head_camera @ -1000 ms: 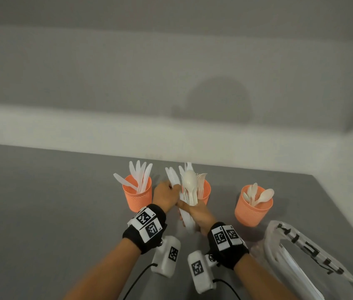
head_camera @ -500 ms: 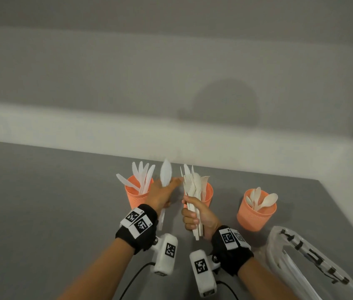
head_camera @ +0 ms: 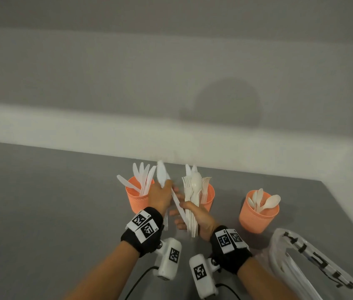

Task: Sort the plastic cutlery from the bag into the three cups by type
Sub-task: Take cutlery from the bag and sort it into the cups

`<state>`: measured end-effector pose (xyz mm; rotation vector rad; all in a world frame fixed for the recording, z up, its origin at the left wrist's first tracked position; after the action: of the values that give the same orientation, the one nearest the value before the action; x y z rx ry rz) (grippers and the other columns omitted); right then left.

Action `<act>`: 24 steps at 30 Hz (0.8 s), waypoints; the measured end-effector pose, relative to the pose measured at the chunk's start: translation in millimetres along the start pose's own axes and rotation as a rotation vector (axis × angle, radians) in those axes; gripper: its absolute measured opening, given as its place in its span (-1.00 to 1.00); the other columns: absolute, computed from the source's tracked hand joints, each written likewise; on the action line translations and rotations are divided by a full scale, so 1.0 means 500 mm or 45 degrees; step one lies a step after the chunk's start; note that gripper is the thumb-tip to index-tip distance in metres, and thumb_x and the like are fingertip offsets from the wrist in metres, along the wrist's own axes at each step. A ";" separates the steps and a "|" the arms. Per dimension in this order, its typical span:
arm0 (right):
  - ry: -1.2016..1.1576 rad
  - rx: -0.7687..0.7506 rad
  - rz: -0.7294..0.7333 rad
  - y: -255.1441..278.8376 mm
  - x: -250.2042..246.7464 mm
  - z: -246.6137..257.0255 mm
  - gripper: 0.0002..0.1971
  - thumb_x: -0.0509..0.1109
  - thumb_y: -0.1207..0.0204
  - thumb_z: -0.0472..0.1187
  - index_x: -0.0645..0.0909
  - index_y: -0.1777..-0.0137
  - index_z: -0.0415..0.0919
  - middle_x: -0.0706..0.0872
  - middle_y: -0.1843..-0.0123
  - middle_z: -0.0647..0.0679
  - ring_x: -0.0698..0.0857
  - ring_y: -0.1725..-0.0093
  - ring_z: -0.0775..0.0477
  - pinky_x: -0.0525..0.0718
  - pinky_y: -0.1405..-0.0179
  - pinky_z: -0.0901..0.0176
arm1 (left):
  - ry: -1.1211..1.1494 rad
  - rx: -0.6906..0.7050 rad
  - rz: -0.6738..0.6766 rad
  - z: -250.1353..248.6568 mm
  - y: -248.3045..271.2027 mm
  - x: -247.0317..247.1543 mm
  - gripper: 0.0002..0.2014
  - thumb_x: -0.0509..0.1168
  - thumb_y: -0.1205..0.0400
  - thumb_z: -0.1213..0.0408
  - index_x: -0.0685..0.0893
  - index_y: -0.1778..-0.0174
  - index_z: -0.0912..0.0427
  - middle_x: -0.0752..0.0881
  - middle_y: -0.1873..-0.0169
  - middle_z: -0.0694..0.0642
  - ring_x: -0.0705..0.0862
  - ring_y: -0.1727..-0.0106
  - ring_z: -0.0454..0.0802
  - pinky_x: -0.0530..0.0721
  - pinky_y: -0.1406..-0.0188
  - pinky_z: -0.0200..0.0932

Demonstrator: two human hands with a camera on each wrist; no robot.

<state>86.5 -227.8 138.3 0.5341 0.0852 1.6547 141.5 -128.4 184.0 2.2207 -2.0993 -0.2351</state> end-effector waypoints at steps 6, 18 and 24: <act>0.277 -0.135 -0.133 0.001 -0.029 0.016 -0.83 0.25 -0.58 -0.35 0.62 -0.05 -0.13 0.59 0.54 -0.07 0.48 0.66 0.07 0.48 0.63 0.28 | 0.074 0.147 -0.201 -0.048 -0.037 -0.048 -0.67 0.07 -0.73 0.13 0.41 0.36 0.12 0.39 0.56 0.08 0.46 0.58 -0.08 0.52 0.33 -0.10; 0.035 0.012 0.225 0.012 0.016 0.005 -0.84 0.17 -0.61 -0.31 0.56 -0.07 -0.16 0.43 0.65 0.08 0.33 0.75 0.21 0.30 0.75 0.41 | -0.094 -0.022 0.415 -0.033 -0.043 0.029 -0.81 0.39 -0.55 0.14 0.67 0.06 0.19 0.28 0.65 -0.02 0.19 0.70 -0.15 0.21 0.74 -0.35; -0.004 0.034 0.289 0.013 0.020 0.001 -0.69 0.26 -0.42 -0.22 0.56 -0.18 -0.09 0.46 0.61 0.09 0.36 0.73 0.22 0.33 0.74 0.42 | -0.094 0.010 0.273 -0.042 -0.062 0.016 -0.78 0.18 -0.67 0.22 0.47 0.29 0.17 0.36 0.59 0.05 0.28 0.72 -0.19 0.28 0.73 -0.36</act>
<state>80.0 -219.7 143.9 0.5836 0.0454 1.8756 176.0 -135.5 199.3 1.9981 -2.3585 -0.2984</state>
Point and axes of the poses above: each hand's wrist, its own y-axis away from the middle knuckle, its own x-axis out of the palm, z = x × y, the point moved 10 cm from there along -y, towards the middle knuckle
